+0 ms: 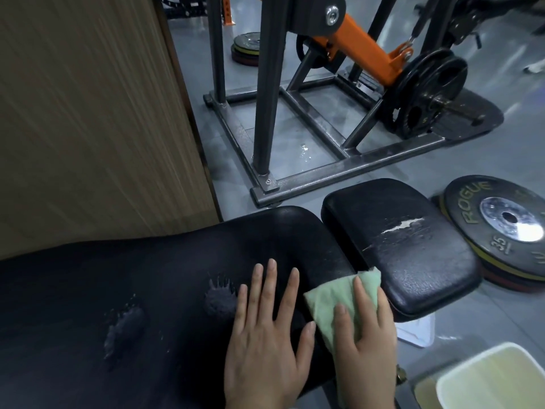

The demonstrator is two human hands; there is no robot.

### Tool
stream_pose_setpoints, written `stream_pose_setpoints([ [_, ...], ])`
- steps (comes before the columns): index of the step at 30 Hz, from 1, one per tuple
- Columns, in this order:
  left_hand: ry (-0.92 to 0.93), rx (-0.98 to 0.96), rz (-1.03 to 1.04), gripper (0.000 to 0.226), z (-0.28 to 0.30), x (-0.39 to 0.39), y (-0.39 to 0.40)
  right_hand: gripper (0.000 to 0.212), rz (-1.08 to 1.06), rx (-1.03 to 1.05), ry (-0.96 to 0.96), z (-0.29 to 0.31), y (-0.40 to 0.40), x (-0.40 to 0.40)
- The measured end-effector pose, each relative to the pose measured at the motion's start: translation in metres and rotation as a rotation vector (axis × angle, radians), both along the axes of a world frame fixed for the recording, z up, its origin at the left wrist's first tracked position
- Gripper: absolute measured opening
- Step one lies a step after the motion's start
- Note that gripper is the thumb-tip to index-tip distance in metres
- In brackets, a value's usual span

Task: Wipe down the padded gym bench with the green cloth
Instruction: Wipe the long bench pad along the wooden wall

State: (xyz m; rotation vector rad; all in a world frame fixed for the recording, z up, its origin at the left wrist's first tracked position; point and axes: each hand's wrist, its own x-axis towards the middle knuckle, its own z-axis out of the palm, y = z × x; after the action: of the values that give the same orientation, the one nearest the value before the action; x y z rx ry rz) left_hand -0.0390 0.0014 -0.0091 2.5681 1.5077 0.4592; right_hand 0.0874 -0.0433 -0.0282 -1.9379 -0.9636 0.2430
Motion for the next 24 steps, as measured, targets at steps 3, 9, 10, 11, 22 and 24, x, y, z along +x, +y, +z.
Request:
stream_pose_setpoints([
  [3, -0.032, 0.012, -0.003, 0.072, 0.000, 0.000, 0.000, 0.056, -0.006, -0.061, -0.202, -0.005, -0.003, -0.009],
  [9, -0.079, 0.022, 0.006, 0.063, 0.004, -0.001, -0.002, 0.065, 0.177, -0.359, -0.560, 0.002, 0.004, 0.007],
  [10, -0.104, 0.022, 0.012, 0.062, 0.006, -0.002, -0.002, 0.065, 0.177, -0.402, -0.568, 0.003, 0.006, 0.005],
  [11, -0.132, 0.032, 0.022, 0.061, 0.008, -0.002, -0.002, 0.065, 0.176, -0.441, -0.563, 0.005, 0.008, 0.002],
  [22, -0.052, 0.074, 0.199, 0.063, 0.009, -0.084, 0.001, 0.074, 0.420, -0.670, -0.584, 0.038, 0.077, -0.008],
  [24, -0.024, 0.048, 0.248, 0.064, 0.002, -0.092, -0.002, 0.072, 0.476, -0.701, -0.600, 0.040, 0.106, -0.003],
])
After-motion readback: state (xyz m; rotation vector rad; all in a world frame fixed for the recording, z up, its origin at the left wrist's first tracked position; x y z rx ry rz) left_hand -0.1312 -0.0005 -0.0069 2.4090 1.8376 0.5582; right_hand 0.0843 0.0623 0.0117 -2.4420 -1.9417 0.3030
